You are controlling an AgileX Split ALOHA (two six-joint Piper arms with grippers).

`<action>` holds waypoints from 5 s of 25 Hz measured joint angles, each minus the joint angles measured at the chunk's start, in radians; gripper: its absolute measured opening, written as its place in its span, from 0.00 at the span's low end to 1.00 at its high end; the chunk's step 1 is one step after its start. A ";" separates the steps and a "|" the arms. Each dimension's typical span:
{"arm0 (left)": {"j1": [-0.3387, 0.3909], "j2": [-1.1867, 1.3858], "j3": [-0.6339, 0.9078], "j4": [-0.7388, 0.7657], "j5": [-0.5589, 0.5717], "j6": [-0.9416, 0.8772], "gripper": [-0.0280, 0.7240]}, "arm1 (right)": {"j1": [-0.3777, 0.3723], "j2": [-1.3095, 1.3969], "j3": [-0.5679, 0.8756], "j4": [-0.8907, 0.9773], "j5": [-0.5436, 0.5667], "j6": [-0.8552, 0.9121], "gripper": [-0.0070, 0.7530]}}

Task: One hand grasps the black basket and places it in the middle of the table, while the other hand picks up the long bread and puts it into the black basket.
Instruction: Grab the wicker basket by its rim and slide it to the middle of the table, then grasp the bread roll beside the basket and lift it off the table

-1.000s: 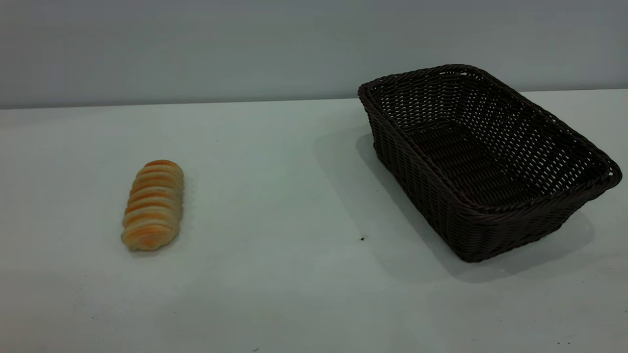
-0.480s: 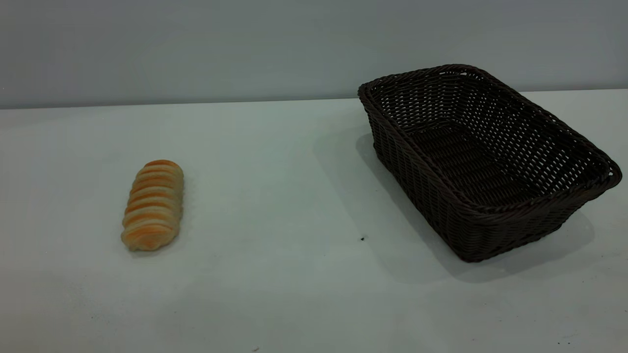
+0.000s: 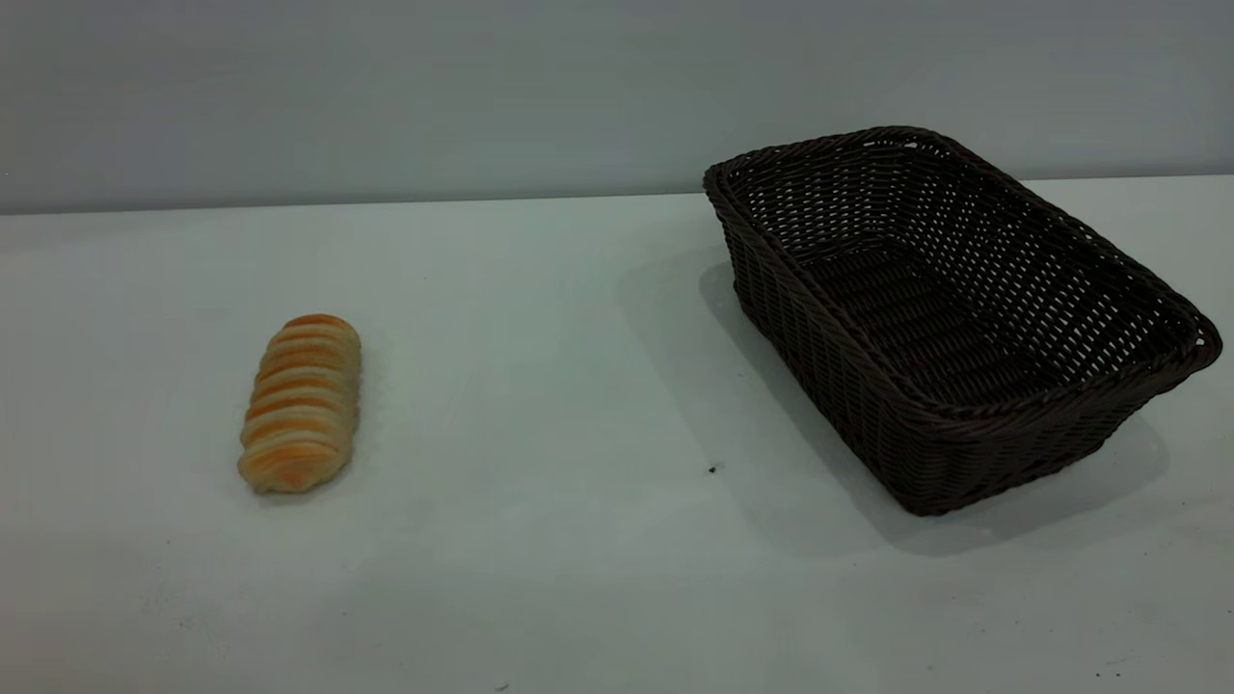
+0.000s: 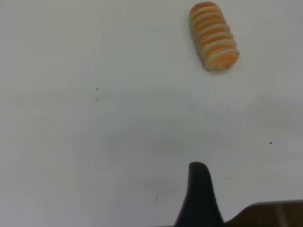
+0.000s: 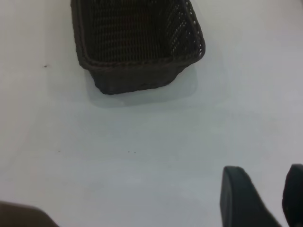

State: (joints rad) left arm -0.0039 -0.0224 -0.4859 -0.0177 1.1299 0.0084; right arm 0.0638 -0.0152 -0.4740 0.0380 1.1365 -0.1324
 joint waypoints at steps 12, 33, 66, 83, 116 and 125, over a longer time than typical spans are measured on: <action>0.000 0.398 -0.181 0.000 -0.193 0.043 0.82 | 0.000 0.353 -0.104 0.099 -0.202 0.025 0.63; 0.000 1.026 -0.390 -0.008 -0.455 0.128 0.79 | 0.000 1.539 -0.228 0.770 -0.634 0.111 0.77; 0.000 1.027 -0.390 -0.008 -0.482 0.130 0.79 | -0.004 2.028 -0.359 1.349 -0.830 -0.192 0.13; 0.000 1.071 -0.390 -0.047 -0.487 0.130 0.79 | 0.084 2.304 -1.111 0.522 -0.211 -0.171 0.13; -0.129 2.234 -0.736 -0.229 -0.821 0.181 0.78 | 0.066 1.481 -1.095 0.322 0.094 -0.199 0.61; -0.130 2.294 -0.764 -0.190 -0.836 0.181 0.22 | 0.066 1.044 -0.710 0.314 0.104 -0.188 0.61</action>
State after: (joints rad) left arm -0.1343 2.2718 -1.2501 -0.2080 0.2935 0.1890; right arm 0.1302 1.0288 -1.1845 0.3516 1.2405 -0.3206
